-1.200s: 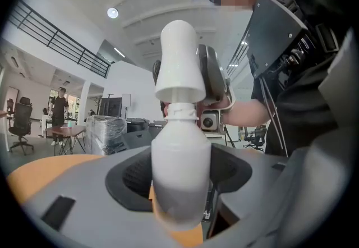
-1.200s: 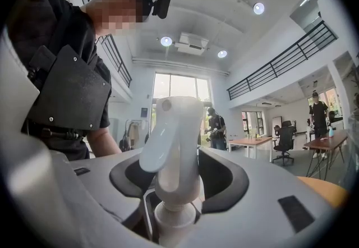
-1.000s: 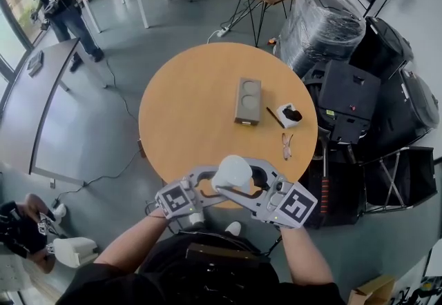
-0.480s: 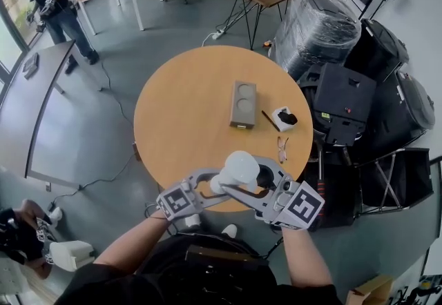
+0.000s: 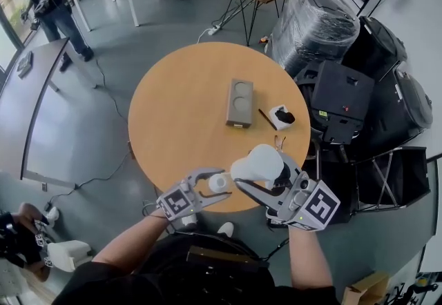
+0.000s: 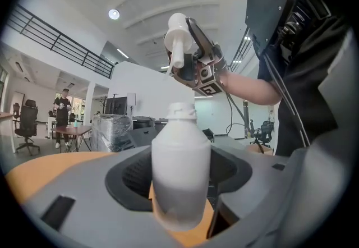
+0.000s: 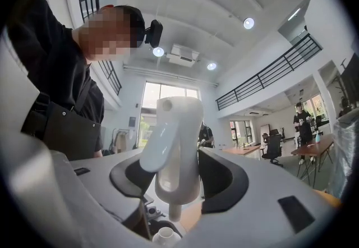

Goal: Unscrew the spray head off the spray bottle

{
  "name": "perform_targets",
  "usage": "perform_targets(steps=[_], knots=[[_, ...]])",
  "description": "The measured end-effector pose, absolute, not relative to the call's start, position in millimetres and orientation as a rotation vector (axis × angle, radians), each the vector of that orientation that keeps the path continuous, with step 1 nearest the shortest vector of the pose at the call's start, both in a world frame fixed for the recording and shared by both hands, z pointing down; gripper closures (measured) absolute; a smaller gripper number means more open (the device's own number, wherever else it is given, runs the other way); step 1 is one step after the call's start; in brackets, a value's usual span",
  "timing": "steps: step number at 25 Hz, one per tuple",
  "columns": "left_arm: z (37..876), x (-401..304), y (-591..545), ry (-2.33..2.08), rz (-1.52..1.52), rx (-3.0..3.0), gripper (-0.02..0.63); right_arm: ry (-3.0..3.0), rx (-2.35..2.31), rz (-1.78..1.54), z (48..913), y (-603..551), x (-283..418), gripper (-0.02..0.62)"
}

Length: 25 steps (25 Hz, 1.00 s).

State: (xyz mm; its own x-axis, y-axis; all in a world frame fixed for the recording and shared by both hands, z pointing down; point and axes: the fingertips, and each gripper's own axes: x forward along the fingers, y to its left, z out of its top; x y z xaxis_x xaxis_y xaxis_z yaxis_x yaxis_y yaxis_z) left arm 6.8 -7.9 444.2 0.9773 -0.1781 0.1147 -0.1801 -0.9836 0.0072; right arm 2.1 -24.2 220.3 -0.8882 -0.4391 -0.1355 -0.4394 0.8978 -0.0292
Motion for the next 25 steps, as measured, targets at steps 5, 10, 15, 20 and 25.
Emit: perform_targets(steps=[5, 10, 15, 20, 25], knots=[[448, 6, -27, -0.292, 0.12, 3.09, 0.301, 2.961, -0.839, 0.004, 250, -57, 21, 0.356], [453, 6, -48, -0.31, 0.079, 3.077, 0.301, 2.998, -1.001, -0.115, 297, -91, 40, 0.356], [460, 6, -76, -0.34, 0.072, 3.089, 0.301, 3.057, -1.128, -0.266, 354, -122, 53, 0.355], [471, 6, -95, -0.326, 0.07, 3.129, 0.299, 3.098, -1.163, -0.565, 424, -140, 58, 0.356], [490, 9, -113, -0.338, 0.04, 3.146, 0.299, 3.114, -1.18, -0.85, 502, -153, 61, 0.356]])
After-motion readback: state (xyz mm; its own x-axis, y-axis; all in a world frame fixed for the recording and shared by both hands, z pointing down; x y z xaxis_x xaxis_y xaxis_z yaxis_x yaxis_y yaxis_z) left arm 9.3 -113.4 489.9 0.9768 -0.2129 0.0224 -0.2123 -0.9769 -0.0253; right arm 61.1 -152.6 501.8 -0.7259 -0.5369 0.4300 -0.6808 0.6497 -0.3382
